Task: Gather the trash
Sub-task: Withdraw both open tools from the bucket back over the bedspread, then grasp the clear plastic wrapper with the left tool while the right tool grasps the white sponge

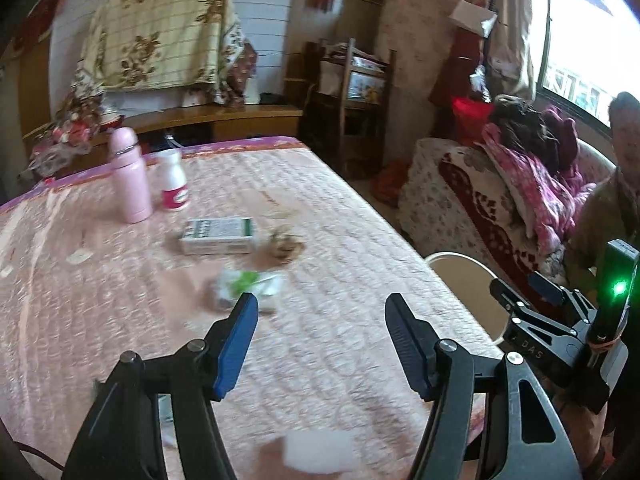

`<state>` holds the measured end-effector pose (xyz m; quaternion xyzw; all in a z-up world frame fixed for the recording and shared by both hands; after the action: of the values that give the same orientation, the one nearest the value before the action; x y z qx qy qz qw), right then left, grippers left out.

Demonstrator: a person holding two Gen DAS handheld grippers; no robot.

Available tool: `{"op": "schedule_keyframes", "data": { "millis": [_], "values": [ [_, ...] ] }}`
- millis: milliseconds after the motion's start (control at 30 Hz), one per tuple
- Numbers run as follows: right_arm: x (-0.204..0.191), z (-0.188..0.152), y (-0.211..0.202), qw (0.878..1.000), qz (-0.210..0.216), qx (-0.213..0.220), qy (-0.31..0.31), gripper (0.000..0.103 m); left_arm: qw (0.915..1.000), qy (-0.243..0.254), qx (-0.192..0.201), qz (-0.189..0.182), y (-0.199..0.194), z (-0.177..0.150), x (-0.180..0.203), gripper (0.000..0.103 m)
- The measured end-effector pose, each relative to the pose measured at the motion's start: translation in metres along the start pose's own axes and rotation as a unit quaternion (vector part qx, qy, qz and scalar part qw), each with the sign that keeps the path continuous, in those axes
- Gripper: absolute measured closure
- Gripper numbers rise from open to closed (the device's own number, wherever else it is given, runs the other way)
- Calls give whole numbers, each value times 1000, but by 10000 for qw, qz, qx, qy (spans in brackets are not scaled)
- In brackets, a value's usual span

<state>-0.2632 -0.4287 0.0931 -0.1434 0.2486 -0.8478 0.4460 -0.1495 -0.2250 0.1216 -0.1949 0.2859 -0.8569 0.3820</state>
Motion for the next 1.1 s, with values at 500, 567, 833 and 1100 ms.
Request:
{"op": "schedule_keyframes", "data": {
  "millis": [500,567,833,1100],
  "values": [
    [-96,-8,-3,9949,673,-135,-734,28,9936,-750,-172,827,-40,-45,-116,35],
    [-109,-11,-4,9934,752,-157,-854,28,9917,-853,-242,928,-44,-55,-132,35],
    [-156,-24,4,9828,1262,-590,-1213,28,9827,-1419,-473,1093,-56,-85,-179,34],
    [-190,-40,8,9570,2275,-1267,-1281,28,9804,-1691,-717,716,-38,-102,-175,31]
  ]
}}
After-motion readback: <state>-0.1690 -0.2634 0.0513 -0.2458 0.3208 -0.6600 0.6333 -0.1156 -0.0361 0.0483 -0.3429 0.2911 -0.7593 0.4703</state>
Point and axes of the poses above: each gripper's, at about its wrist camera, not at the fingertips, and y roughly the way its jaws point, x to its right, z to its top, the point moved 3 cm from there along y, roughly the way its jaws point, and after that the axes turned 2 degrees about y, right-handed, at the moved point
